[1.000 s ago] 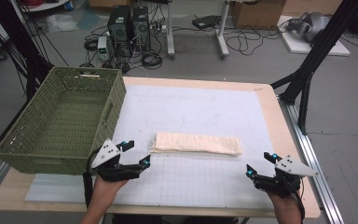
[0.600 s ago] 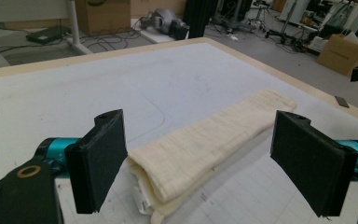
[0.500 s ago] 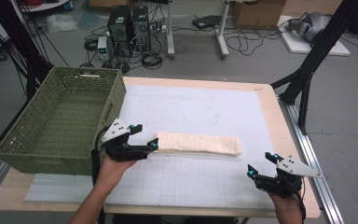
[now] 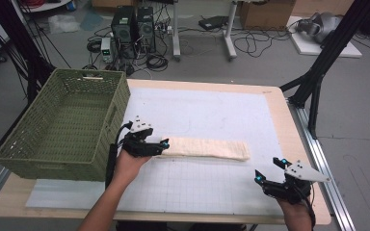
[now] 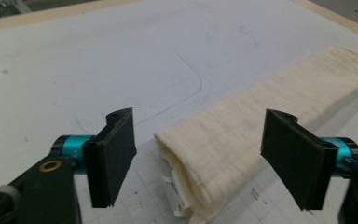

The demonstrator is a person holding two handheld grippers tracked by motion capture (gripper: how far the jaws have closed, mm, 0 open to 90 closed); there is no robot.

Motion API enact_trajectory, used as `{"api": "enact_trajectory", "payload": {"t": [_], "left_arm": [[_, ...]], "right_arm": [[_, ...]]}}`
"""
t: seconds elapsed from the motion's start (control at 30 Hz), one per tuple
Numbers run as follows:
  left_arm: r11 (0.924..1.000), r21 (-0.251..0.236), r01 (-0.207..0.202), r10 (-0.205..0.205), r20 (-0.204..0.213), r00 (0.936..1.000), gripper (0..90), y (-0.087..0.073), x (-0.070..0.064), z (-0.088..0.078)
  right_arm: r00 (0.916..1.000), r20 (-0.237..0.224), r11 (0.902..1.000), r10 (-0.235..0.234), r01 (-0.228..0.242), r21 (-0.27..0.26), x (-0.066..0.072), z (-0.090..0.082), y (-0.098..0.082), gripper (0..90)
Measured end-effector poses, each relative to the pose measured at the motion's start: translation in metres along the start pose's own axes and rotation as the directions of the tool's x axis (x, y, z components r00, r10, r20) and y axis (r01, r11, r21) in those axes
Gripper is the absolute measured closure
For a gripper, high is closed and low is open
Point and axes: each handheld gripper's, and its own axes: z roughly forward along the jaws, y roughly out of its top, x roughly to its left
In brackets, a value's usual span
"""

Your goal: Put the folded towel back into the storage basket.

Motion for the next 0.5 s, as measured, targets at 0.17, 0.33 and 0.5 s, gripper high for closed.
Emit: {"api": "enact_trajectory", "payload": {"t": [0.17,0.33,0.5], "left_arm": [[0.9981,0.034,0.051,-0.050,-0.010,0.9987,35.0,-0.003,0.004,0.015],[0.9928,0.119,0.018,-0.013,-0.047,0.9988,39.7,-0.011,0.003,0.027],[0.9866,0.163,-0.006,0.016,-0.061,0.9980,41.4,-0.020,0.001,0.031]], "right_arm": [[1.0000,-0.002,1.0000,-0.002,0.002,-0.001,0.001,0.000,0.000,19.4],[1.0000,-0.003,1.0000,0.000,0.000,0.002,-0.001,0.000,-0.001,19.4],[1.0000,0.000,1.0000,0.007,-0.007,0.002,-0.001,-0.001,-0.001,19.4]]}}
